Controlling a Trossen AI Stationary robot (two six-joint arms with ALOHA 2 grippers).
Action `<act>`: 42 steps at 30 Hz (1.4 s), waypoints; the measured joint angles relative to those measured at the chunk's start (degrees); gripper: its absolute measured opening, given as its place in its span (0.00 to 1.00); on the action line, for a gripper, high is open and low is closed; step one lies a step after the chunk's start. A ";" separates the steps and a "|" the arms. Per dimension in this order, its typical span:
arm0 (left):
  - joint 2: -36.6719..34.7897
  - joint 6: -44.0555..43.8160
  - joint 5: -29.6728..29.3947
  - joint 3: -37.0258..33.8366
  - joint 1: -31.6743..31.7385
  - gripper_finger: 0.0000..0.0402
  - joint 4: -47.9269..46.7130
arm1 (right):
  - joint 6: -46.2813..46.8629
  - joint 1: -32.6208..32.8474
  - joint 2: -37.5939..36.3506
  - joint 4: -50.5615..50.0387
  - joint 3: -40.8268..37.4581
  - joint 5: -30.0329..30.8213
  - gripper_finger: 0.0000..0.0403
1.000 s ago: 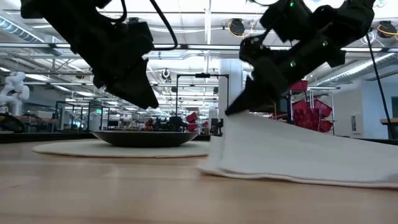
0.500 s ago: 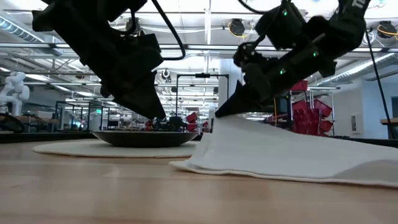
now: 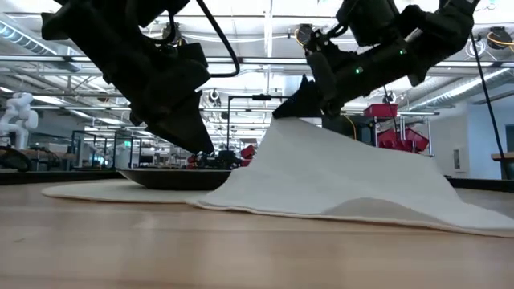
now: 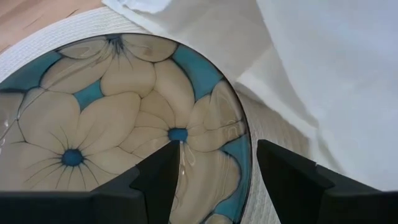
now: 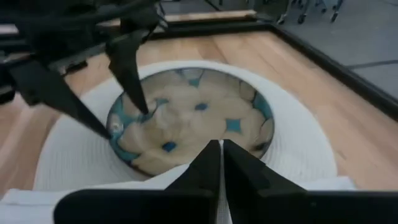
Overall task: Set table place
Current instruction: Fold the white napkin
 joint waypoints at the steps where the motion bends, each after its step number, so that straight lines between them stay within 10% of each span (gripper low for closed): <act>1: 0.00 -0.06 0.00 0.00 0.00 0.50 0.00 | 0.00 -0.25 -0.01 0.01 0.02 -0.01 0.00; 26: 0.00 0.00 -0.02 0.00 0.02 0.50 0.53 | 5.30 -0.61 17.67 2.65 5.82 -0.95 0.01; 42: -0.02 0.00 0.42 0.00 0.00 0.50 0.55 | -3.33 -9.76 7.76 -23.75 15.82 -2.07 0.36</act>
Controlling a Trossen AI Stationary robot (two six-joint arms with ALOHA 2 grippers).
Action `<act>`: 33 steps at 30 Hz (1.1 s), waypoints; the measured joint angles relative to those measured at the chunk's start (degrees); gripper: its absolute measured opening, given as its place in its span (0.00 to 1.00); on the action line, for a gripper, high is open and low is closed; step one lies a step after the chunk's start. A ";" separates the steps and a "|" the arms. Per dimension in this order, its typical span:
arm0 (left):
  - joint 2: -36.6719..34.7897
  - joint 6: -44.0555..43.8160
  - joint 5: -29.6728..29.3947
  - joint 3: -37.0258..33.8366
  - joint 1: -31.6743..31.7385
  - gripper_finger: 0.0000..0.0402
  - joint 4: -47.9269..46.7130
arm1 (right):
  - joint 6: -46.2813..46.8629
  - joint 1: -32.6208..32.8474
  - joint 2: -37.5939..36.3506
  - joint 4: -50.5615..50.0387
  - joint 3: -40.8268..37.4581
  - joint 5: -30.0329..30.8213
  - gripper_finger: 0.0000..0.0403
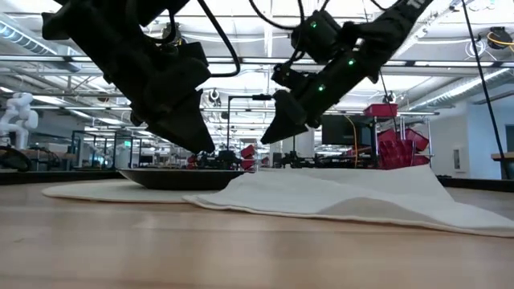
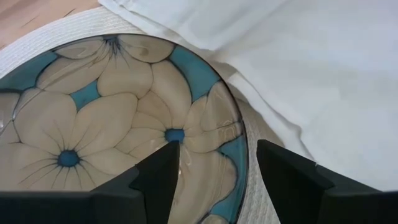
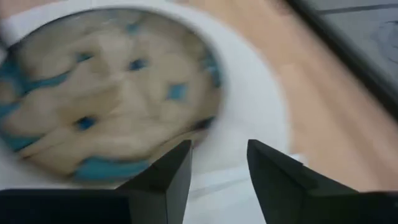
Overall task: Set table place
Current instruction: Fold the white napkin
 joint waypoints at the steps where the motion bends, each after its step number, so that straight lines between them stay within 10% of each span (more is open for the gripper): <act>1: 0.00 0.00 0.00 0.00 0.00 0.50 0.02 | 0.00 -1.55 0.11 -0.06 0.02 -0.12 0.36; 23: 0.00 1.05 0.00 0.00 0.00 0.50 0.01 | -0.97 -8.15 11.41 4.65 -0.07 -5.54 0.32; 33: -0.02 1.03 -0.01 0.00 0.00 0.50 0.08 | -0.43 -9.26 11.37 4.52 -0.13 -5.69 0.05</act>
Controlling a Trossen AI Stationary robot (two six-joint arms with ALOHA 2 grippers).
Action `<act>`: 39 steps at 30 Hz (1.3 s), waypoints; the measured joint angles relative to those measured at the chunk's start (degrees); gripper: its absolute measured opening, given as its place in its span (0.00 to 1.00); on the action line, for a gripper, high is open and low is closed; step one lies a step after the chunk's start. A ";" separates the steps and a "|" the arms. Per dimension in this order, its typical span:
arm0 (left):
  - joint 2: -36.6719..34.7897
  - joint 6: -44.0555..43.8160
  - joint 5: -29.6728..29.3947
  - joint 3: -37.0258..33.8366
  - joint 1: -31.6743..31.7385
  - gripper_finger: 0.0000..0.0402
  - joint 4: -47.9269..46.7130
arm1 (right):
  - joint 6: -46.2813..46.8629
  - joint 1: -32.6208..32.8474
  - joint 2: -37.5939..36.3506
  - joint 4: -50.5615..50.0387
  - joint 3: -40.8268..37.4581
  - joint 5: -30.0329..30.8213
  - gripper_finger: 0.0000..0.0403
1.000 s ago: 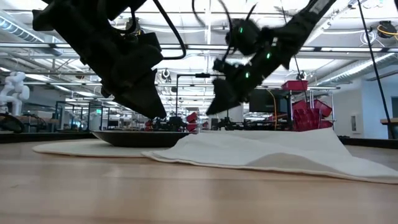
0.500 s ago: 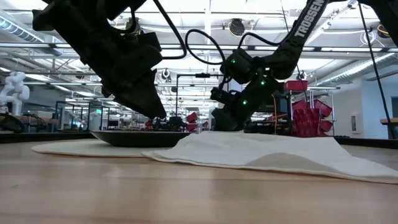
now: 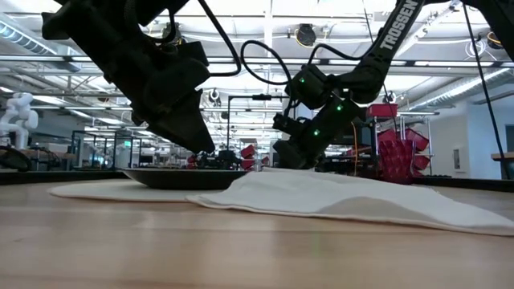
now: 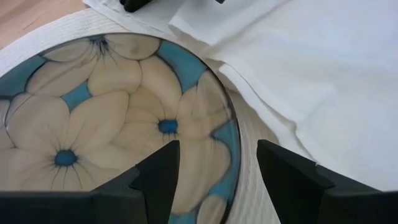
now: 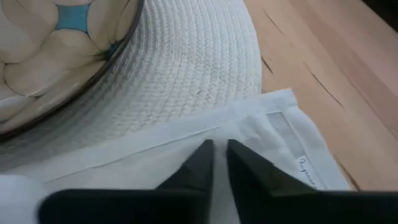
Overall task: Set table place
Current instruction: Fold the white napkin
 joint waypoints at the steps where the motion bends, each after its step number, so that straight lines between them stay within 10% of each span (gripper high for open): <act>1: 0.01 0.00 0.01 0.00 0.00 0.50 -0.01 | -0.03 -0.01 0.00 0.19 0.00 0.19 0.03; 27: 0.00 -0.02 -0.01 0.00 0.00 0.50 0.18 | -5.20 -3.26 0.02 -17.20 13.20 0.44 0.01; 39: 0.00 -0.02 -0.01 0.00 0.00 0.50 0.49 | -3.00 -6.48 3.08 -15.46 11.31 -7.98 0.34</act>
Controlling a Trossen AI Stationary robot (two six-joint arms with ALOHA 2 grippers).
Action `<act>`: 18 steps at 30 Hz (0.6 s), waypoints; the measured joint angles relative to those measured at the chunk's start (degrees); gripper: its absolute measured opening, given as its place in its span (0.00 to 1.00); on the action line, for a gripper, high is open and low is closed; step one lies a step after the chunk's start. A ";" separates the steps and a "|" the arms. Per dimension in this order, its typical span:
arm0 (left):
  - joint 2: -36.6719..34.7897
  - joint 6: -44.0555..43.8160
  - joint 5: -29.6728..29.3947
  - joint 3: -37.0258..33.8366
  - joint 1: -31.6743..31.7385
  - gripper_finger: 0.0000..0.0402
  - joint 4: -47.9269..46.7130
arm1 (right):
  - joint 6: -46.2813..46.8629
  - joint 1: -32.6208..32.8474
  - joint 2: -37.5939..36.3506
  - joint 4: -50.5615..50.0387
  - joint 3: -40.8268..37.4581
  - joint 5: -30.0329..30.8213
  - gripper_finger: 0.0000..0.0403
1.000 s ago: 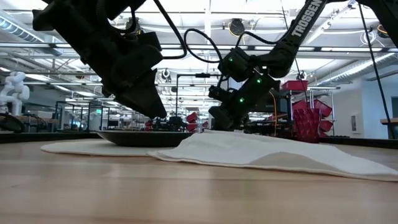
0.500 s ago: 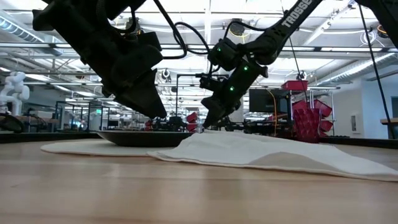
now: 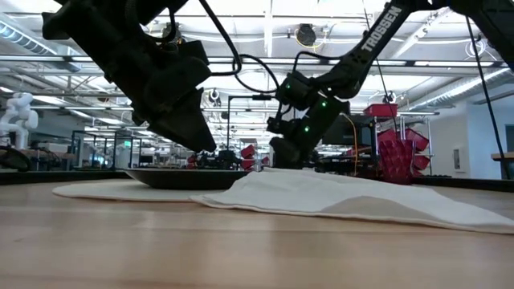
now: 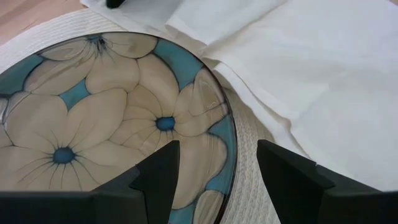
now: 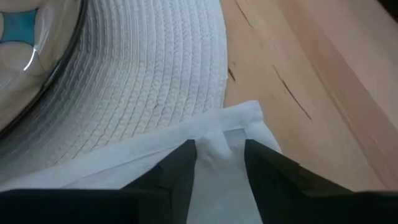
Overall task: Set table place
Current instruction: Fold the white napkin
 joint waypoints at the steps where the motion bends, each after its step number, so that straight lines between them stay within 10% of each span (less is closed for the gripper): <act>1: 0.00 0.02 0.00 0.00 0.00 0.50 -0.04 | -0.46 0.00 0.48 0.42 0.06 -0.20 0.35; 18: 0.00 0.00 0.00 0.00 0.00 0.50 -0.03 | -2.13 0.20 1.29 2.81 0.55 -0.20 0.12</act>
